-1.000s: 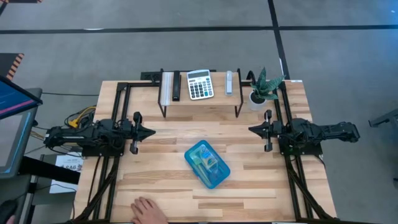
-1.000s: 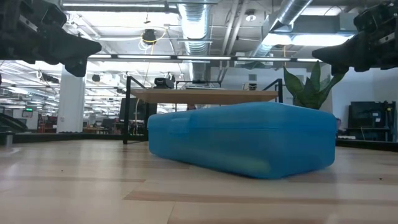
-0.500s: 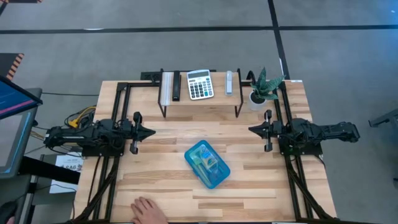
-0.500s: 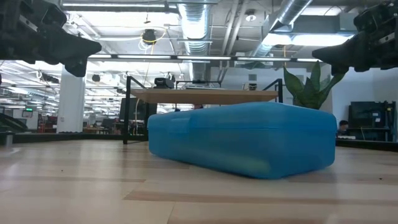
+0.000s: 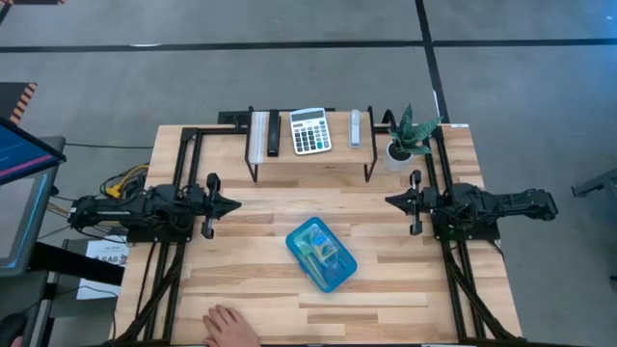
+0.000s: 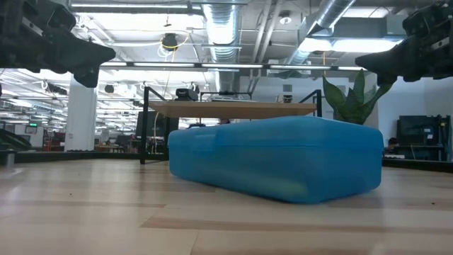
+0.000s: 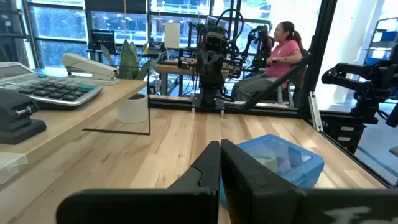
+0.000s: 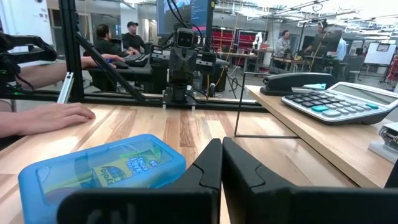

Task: Pack school essentials
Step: Return to Home Position

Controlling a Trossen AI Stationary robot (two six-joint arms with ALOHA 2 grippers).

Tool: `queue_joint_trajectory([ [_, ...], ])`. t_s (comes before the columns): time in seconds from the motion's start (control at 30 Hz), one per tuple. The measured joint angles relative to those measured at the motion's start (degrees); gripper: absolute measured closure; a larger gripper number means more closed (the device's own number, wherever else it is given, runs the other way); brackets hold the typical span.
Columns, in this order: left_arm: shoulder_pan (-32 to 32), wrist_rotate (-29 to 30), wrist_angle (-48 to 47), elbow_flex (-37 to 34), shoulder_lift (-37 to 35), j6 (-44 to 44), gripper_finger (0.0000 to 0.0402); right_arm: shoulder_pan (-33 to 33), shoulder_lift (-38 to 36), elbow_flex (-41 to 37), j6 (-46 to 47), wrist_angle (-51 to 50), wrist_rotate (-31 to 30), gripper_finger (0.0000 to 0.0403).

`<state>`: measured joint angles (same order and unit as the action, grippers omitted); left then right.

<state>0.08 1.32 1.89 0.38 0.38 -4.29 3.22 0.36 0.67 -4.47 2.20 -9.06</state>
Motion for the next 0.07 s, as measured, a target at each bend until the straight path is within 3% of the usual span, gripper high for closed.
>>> queue_joint_trajectory([
  [0.07, 0.00, 0.01, -0.02, 0.00, -0.02, 0.00, 0.0401, 0.00, 0.00, 0.00, 0.00, -0.01, 0.00, 0.0375],
])
